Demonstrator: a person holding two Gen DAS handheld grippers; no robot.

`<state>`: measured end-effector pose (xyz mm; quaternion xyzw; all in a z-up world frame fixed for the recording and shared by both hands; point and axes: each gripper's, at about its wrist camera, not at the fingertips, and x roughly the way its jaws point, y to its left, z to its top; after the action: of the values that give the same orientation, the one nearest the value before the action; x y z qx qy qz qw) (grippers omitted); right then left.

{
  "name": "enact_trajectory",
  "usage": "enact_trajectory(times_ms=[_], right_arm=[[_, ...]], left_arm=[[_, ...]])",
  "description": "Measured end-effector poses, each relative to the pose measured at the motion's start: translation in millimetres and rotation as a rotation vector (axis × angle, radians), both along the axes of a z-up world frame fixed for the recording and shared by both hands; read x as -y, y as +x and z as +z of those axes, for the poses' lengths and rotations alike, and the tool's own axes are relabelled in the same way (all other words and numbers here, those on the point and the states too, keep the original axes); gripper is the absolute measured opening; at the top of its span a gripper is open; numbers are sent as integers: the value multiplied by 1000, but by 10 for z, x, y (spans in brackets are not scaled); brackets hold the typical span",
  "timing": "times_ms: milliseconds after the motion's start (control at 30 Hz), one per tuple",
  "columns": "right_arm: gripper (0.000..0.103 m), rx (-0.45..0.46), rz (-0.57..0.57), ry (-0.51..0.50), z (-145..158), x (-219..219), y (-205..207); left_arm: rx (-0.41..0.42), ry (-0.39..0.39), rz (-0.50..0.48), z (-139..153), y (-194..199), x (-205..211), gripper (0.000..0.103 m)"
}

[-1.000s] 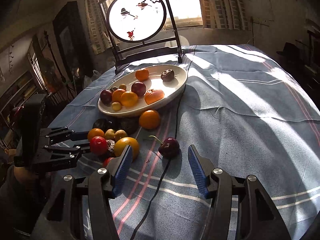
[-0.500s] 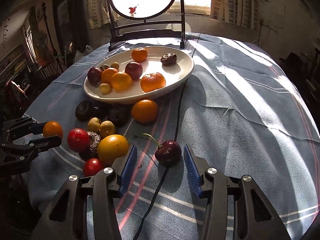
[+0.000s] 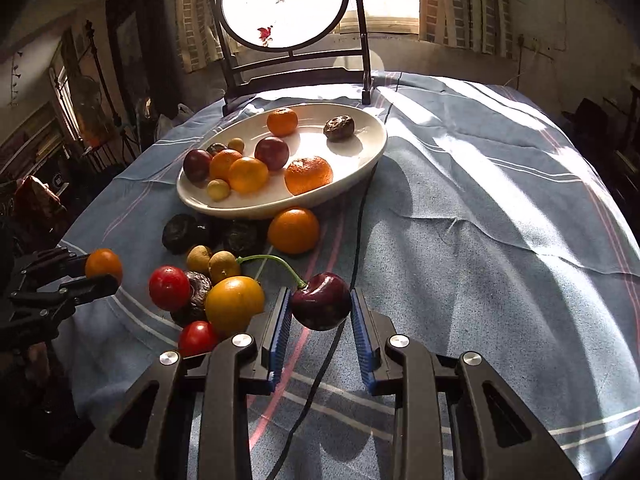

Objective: Organize fruits
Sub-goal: 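Grasp an orange with the left tool while the right tool grasps a dark cherry, then place the orange and cherry into the white plate and open both tools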

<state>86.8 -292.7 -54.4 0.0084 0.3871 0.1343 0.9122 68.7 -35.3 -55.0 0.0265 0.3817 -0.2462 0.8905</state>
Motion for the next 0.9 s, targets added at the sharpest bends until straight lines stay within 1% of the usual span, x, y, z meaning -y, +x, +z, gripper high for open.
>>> enact_trajectory(times_ms=[100,200,267,400,500,600,633,667,733,767,833,900], right_arm=[[30,23,9,29,159,18,78],[30,27,24,51,309,-28,312],[30,22,29,58,373,-88,537],[30,0,2,78,386,-178,1041],[30,17,-31,68,348,-239,1319],[31,15,-43,72,297,-293,1486],[42,20,-47,70,298,-305,1502],[46,32,-48,63,309,-317,1492],[46,42,-31,59,336,-331,1434],[46,45,-25,57,350,-333,1384],[46,45,-22,52,358,-314,1260],[46,39,-12,53,352,-284,1099]], left_arm=[[5,-11,-2,76,97,5,38],[27,0,-14,172,290,86,38],[38,8,-7,235,495,152,38],[40,-16,17,384,1005,266,38],[3,-28,41,383,1424,325,39],[-46,-25,79,270,1751,331,39],[-69,-37,88,230,1824,310,43],[-87,-58,99,205,1861,274,47],[-90,-96,111,217,1844,182,50],[-82,-105,113,242,1796,145,56],[-61,-112,115,296,1650,85,58],[-54,-100,92,325,1467,53,59]])
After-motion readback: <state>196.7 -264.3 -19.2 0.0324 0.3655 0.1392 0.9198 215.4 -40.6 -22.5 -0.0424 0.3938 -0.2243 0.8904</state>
